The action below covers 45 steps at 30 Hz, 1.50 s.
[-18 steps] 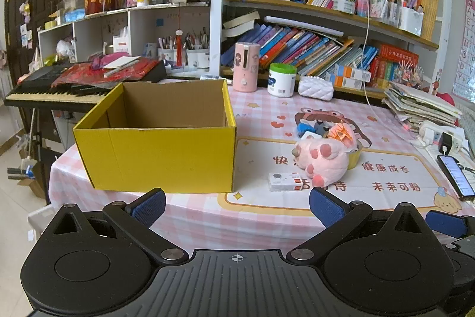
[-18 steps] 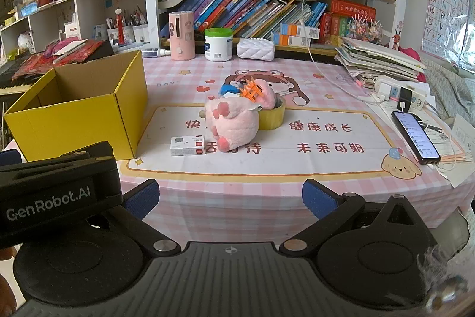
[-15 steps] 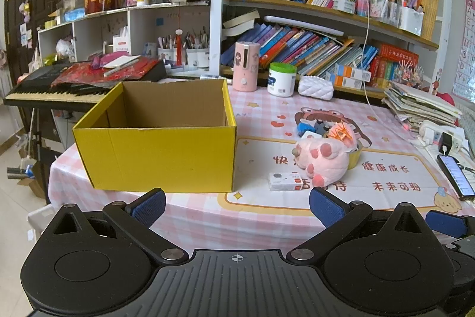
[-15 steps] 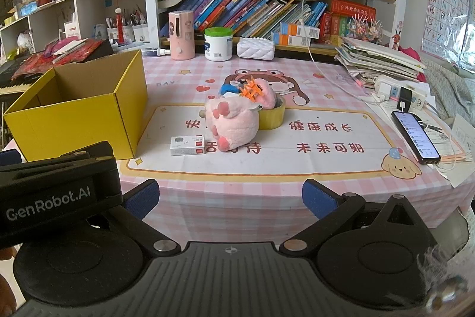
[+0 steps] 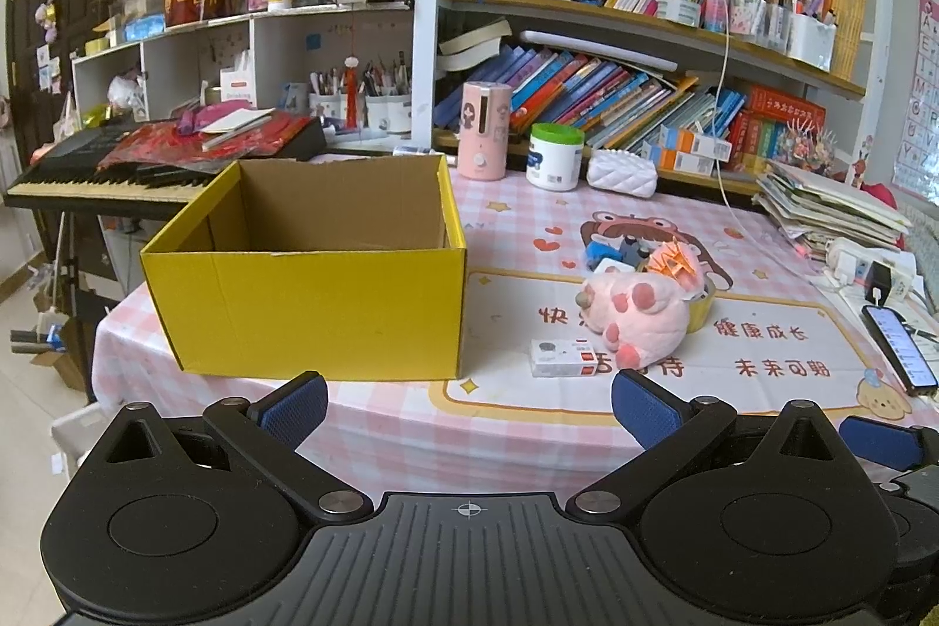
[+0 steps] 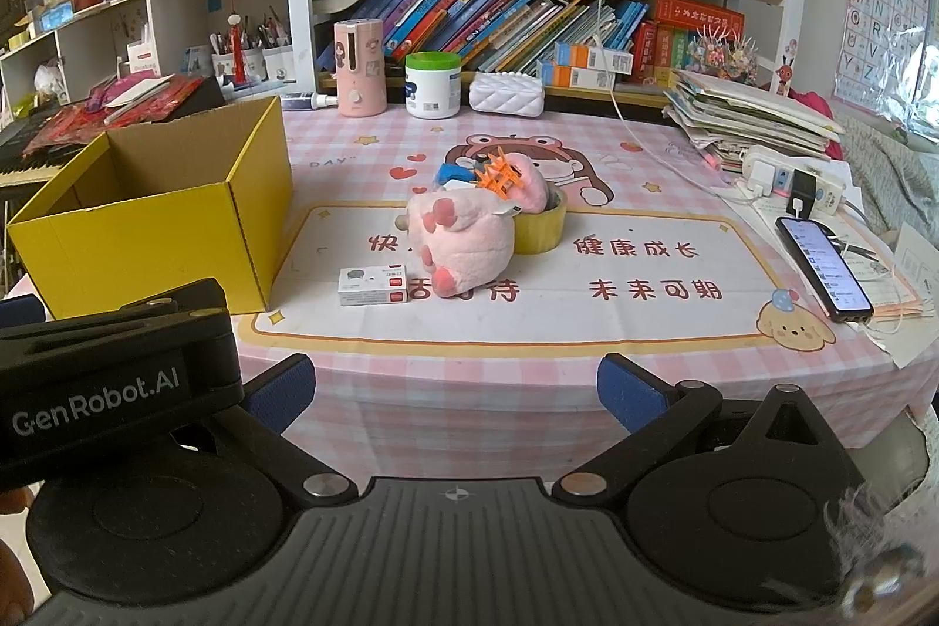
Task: Organize objects
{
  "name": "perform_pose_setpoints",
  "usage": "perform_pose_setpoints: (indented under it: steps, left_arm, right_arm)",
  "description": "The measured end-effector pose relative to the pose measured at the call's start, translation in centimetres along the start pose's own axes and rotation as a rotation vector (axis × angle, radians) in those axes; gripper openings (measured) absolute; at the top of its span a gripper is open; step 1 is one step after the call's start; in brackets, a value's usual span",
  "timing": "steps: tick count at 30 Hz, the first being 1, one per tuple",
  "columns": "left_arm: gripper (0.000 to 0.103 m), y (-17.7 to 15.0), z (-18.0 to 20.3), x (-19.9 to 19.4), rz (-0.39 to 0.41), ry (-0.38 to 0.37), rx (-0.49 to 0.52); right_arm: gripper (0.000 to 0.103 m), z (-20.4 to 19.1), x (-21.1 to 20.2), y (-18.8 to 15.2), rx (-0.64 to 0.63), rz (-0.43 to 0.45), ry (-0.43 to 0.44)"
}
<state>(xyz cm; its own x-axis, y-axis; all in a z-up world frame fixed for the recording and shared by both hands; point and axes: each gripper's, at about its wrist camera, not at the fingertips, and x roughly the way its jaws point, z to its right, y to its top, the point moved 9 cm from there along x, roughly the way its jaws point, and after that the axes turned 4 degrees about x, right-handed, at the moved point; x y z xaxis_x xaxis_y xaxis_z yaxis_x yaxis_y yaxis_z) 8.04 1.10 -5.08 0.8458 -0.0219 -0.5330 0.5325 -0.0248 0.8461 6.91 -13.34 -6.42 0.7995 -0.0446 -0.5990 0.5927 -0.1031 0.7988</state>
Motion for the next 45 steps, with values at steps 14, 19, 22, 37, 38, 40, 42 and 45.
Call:
perform_pose_setpoints:
  steps: [14, 19, 22, 37, 38, 40, 42, 45]
  left_arm:
    - [0.103, 0.5, 0.4, 0.1, 0.007, -0.009, -0.002]
    - [0.103, 0.5, 0.3, 0.1, 0.006, -0.01, -0.003]
    - [0.103, 0.4, 0.2, 0.1, 0.005, -0.013, -0.004]
    - [0.103, 0.3, 0.1, 0.8, -0.007, -0.023, -0.007]
    - [0.103, 0.3, 0.1, 0.8, -0.008, -0.024, -0.007]
    - [0.103, 0.3, 0.1, 1.0, -0.009, -0.026, -0.008]
    - [0.103, 0.4, 0.2, 1.1, -0.01, -0.029, -0.009]
    - [0.103, 0.4, 0.3, 1.3, -0.012, -0.032, -0.008]
  right_arm:
    - [0.103, 0.1, -0.6, 0.4, -0.004, 0.014, -0.008]
    - [0.103, 0.1, -0.6, 0.4, -0.006, 0.014, -0.011]
    - [0.103, 0.1, -0.6, 0.4, -0.006, 0.014, -0.012]
    - [0.103, 0.1, 0.0, 0.5, -0.012, 0.0, -0.022]
    - [0.103, 0.1, 0.0, 0.5, -0.012, 0.0, -0.023]
    - [0.103, 0.1, 0.0, 0.5, -0.012, 0.0, -0.023]
    - [0.103, 0.1, 0.0, 0.5, -0.013, 0.0, -0.025]
    - [0.103, 0.2, 0.3, 0.6, -0.014, -0.004, -0.029]
